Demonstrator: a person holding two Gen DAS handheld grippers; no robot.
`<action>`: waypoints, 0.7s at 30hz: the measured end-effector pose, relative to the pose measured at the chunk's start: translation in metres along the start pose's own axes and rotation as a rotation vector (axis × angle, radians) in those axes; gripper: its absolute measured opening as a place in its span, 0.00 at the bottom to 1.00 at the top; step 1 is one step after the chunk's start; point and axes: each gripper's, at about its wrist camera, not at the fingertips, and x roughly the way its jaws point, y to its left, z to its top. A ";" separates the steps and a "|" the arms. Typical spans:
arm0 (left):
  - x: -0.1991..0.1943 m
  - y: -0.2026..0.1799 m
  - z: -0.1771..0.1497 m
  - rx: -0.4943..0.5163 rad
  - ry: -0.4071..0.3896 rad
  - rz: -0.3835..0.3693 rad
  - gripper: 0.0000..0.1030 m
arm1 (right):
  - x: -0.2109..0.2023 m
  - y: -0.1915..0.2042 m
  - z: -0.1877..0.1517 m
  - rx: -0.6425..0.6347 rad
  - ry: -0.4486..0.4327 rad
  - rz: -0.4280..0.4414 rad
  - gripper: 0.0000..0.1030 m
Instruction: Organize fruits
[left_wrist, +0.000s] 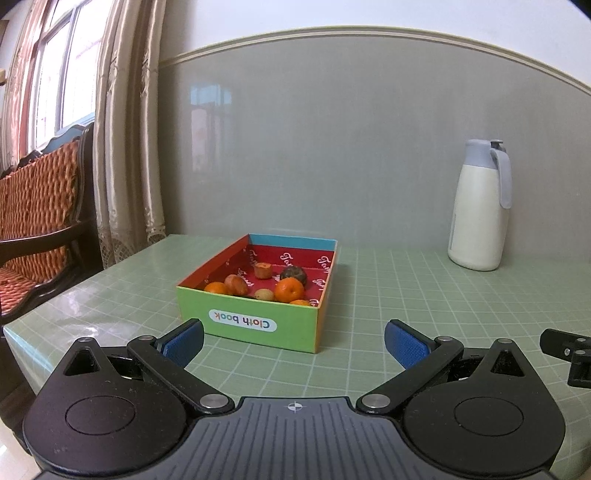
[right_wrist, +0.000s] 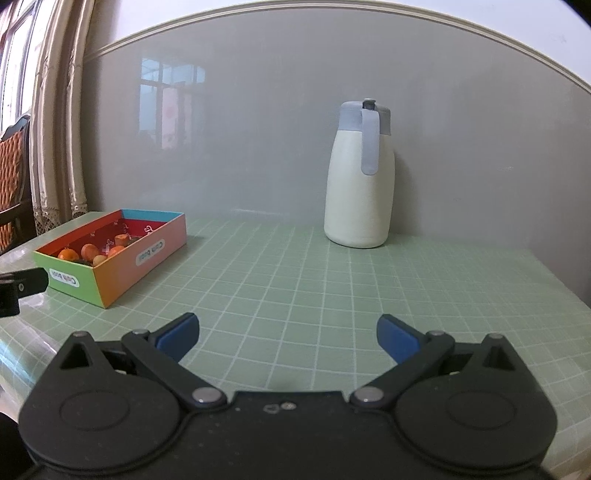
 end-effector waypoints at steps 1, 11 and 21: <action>0.000 0.000 0.000 0.000 0.003 -0.002 1.00 | 0.000 0.000 0.000 0.003 0.001 0.001 1.00; 0.002 -0.001 0.000 0.004 0.008 -0.007 1.00 | 0.002 0.002 0.001 0.015 0.004 0.019 1.00; 0.002 -0.001 0.000 0.006 0.009 -0.008 1.00 | 0.003 0.004 0.002 0.022 0.007 0.027 1.00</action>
